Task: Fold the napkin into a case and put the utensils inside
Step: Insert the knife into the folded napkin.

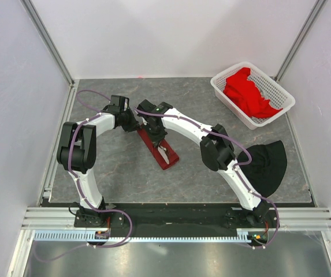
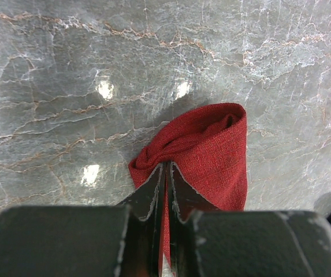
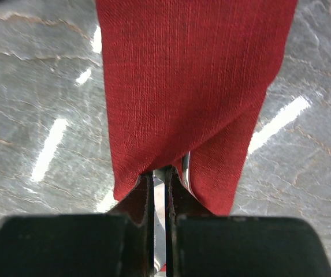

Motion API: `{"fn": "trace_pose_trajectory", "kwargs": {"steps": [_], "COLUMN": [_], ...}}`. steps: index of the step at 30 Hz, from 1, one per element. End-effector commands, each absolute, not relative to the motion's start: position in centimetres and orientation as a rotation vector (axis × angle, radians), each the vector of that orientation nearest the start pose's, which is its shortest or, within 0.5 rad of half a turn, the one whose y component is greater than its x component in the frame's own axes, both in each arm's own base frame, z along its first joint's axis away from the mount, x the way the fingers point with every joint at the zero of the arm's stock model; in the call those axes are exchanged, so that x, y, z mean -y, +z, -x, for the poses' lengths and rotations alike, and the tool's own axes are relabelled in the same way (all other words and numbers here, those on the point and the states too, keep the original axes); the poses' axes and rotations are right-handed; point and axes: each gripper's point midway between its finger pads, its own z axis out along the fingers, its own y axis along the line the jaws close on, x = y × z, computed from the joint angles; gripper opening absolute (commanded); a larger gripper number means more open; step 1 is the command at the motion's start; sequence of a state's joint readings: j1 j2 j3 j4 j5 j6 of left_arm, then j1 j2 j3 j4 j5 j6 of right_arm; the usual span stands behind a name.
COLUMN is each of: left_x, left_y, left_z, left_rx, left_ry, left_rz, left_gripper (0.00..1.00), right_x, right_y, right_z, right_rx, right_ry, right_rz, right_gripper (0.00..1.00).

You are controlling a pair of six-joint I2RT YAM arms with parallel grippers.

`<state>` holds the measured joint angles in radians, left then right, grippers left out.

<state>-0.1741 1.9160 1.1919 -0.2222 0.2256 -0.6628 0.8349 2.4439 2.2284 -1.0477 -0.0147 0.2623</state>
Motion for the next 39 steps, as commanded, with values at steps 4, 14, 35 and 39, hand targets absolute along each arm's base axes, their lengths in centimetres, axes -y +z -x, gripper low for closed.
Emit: {"fn": "trace_pose_trajectory", "kwargs": {"steps": [4,14,35,39], "left_x": [14.2,14.3,14.5,14.5], "left_y": [3.9,3.9,5.3,5.8], "left_z": [-42.5,-42.5,-42.6,-42.6], "left_rx": [-2.53,-2.529,-2.506,-2.498], "left_ry": [-0.622,-0.623,-0.64,-0.646], "left_rz": [0.521,0.518,0.509,0.511], "left_gripper": [0.09,0.09,0.09,0.1], "right_x": [-40.8,-41.0,-39.5,-38.8], "right_y": [5.0,5.2,7.9,8.9], "right_z": [-34.7,-35.9,-35.5,-35.0], "right_rx": [-2.706,-2.697,-2.675,-2.674], "right_ry": [0.333,0.354,0.328,0.328], "right_rz": [0.761,0.694,0.689,0.689], "right_gripper": [0.0,0.01,0.42,0.44]}}
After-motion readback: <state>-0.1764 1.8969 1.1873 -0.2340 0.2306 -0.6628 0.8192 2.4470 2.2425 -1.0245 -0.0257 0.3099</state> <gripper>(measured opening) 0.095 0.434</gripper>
